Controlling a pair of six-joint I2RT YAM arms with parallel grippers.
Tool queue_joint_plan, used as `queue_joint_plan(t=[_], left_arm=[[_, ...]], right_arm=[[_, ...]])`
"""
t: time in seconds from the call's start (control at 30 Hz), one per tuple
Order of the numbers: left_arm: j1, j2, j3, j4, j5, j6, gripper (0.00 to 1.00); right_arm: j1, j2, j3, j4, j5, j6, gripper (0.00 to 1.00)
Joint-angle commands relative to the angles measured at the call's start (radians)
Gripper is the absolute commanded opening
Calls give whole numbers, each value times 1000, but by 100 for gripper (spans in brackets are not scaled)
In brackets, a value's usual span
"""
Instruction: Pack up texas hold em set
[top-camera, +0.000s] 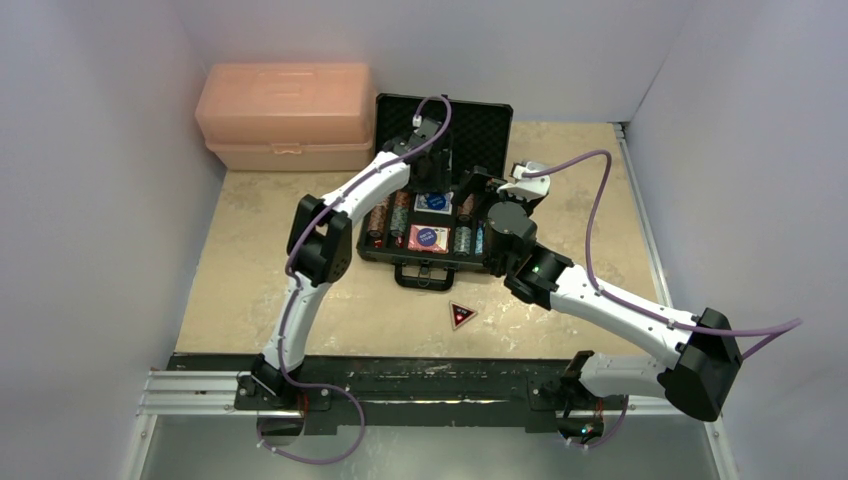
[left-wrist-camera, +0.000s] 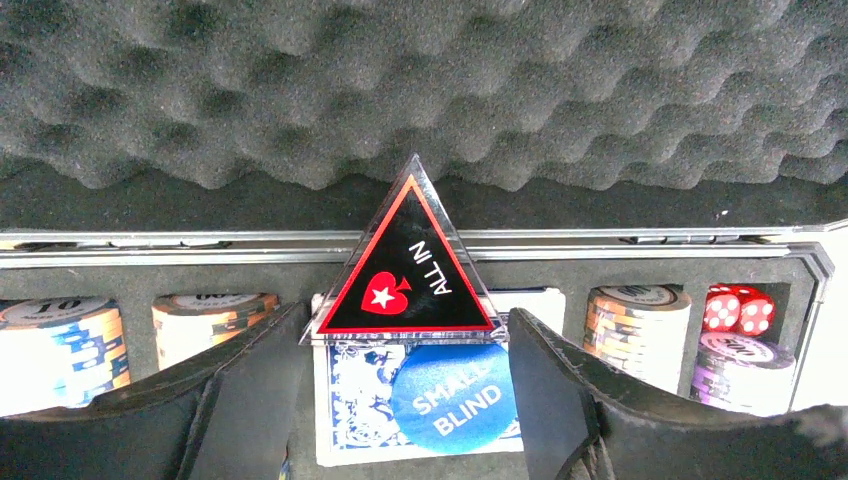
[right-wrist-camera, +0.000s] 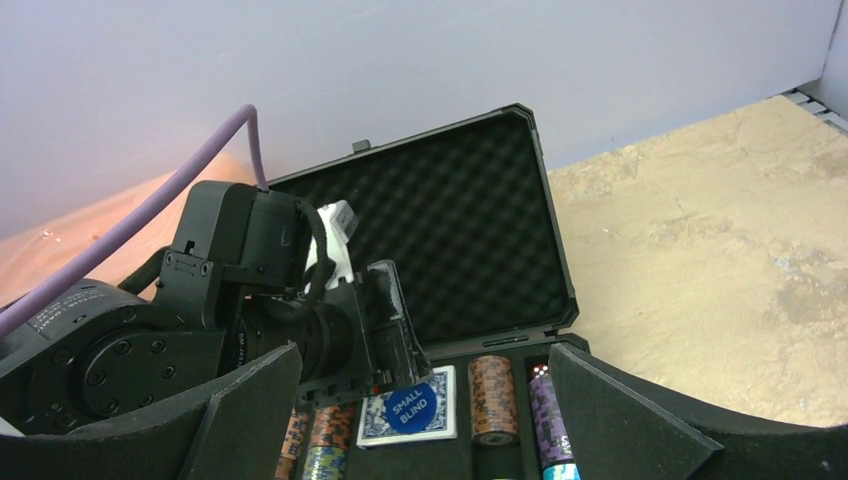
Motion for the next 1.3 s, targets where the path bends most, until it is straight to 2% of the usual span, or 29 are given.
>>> queue_joint_plan(t=[0.0, 0.47, 0.93, 1.27], left_arm=[[-7, -93, -21, 9, -2, -18, 54], [-9, -129, -21, -15, -21, -10, 55], [-52, -180, -154, 3, -22, -59, 54], [-54, -176, -173, 14, -27, -67, 55]], right_arm=[[8, -18, -4, 42, -12, -5, 99], [9, -20, -4, 40, -21, -2, 99], [11, -18, -7, 45, -23, -2, 99], [11, -18, -7, 45, -27, -2, 99]])
